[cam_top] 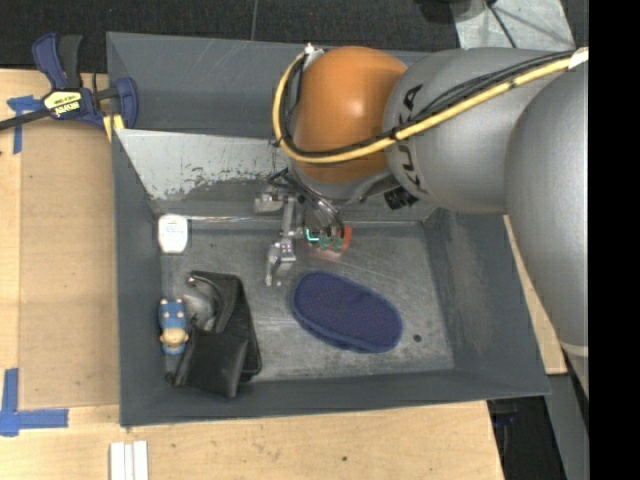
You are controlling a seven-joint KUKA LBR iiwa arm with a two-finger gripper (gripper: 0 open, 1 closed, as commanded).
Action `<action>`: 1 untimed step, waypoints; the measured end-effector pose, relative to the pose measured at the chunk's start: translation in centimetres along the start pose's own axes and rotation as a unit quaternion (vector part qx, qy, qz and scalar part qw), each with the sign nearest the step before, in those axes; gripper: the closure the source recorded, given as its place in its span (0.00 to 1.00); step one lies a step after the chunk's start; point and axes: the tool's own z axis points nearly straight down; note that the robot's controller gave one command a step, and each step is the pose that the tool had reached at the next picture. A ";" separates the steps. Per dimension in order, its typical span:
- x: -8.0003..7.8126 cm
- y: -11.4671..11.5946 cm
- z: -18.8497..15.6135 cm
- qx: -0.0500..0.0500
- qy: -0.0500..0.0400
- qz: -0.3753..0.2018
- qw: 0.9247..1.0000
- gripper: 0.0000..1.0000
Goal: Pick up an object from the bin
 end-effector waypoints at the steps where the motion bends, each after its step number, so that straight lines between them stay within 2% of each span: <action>1: 2.3 4.9 4.1 0.000 -0.015 -0.092 0.996 0.00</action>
Offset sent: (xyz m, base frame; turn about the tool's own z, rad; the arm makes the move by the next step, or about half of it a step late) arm -0.0509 0.0850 -0.0816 -0.2781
